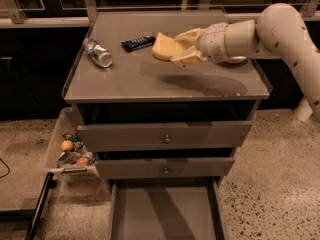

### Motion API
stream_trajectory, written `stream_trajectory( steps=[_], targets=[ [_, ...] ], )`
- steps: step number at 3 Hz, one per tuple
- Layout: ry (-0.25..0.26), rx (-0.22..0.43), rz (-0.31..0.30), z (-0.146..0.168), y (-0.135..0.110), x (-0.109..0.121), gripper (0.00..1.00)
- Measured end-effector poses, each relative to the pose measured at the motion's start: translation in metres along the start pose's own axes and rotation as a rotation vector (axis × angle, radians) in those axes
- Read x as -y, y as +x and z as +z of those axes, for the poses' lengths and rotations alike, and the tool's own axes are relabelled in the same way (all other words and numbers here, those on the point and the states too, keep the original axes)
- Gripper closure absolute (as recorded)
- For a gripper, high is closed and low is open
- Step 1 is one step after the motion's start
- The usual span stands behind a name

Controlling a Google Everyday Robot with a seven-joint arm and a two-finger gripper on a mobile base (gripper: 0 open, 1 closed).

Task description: Pick sponge from bottom drawer and place on counter

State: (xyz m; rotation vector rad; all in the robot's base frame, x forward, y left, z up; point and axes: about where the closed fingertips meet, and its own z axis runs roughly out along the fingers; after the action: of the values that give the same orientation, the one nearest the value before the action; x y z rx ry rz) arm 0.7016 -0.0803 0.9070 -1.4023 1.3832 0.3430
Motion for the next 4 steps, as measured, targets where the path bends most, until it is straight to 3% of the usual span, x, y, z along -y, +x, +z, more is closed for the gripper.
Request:
stream_trajectory(
  steps=[2, 3, 4],
  targets=[
    [-0.055, -0.104, 0.089, 0.005, 0.038, 0.0, 1.0],
    [-0.048, -0.127, 0.123, 0.002, 0.052, 0.005, 1.0],
    [-0.048, -0.127, 0.123, 0.002, 0.052, 0.005, 0.81]
  ],
)
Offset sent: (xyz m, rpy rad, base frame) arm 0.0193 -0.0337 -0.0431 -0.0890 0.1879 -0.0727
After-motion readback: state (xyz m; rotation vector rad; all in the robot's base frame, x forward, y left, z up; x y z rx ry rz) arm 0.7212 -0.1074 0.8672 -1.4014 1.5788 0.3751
